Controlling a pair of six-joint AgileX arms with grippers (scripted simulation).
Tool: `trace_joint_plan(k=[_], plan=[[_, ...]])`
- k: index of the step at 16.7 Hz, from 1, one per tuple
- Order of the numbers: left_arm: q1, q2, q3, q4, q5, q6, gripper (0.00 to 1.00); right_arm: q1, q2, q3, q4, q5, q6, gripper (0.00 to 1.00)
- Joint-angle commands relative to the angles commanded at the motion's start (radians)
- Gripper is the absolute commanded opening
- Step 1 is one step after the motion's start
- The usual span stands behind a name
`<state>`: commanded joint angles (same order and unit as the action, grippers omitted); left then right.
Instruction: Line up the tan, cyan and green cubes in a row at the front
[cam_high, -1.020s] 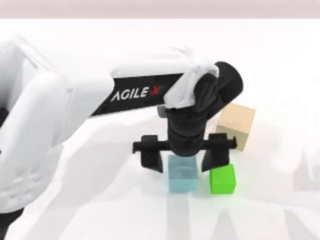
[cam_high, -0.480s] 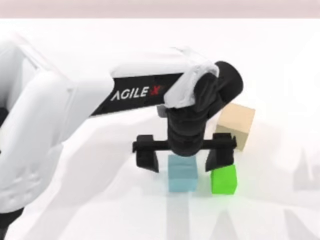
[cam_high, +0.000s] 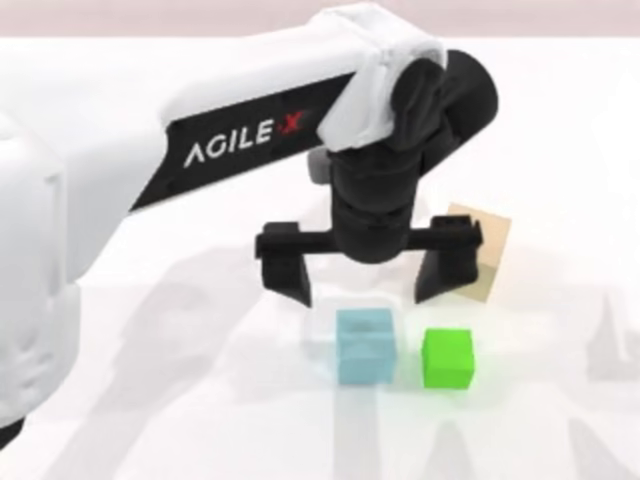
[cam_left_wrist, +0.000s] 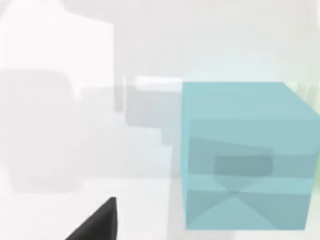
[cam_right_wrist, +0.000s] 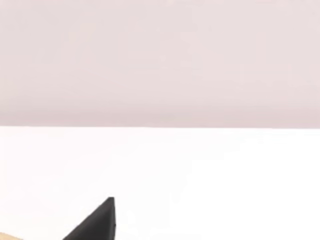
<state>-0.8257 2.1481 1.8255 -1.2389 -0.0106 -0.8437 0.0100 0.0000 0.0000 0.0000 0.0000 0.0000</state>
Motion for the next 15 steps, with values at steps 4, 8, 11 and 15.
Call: trace_joint_plan(k=[4,8,11,15], plan=[[-0.005,0.001,0.003,-0.003,0.0,0.0,1.0,0.0,0.0,0.0,0.0,0.0,0.0,1.0],[0.028,-0.06,-0.057,0.035,-0.004,0.008,1.0,0.018,0.061,0.062,-0.044,-0.002,-0.028,1.0],[0.108,-0.217,-0.202,0.127,-0.01,0.03,1.0,0.056,0.217,0.218,-0.149,-0.002,-0.092,1.0],[0.262,-0.565,-0.495,0.309,-0.017,0.097,1.0,0.125,0.562,0.531,-0.355,0.001,-0.212,1.0]])
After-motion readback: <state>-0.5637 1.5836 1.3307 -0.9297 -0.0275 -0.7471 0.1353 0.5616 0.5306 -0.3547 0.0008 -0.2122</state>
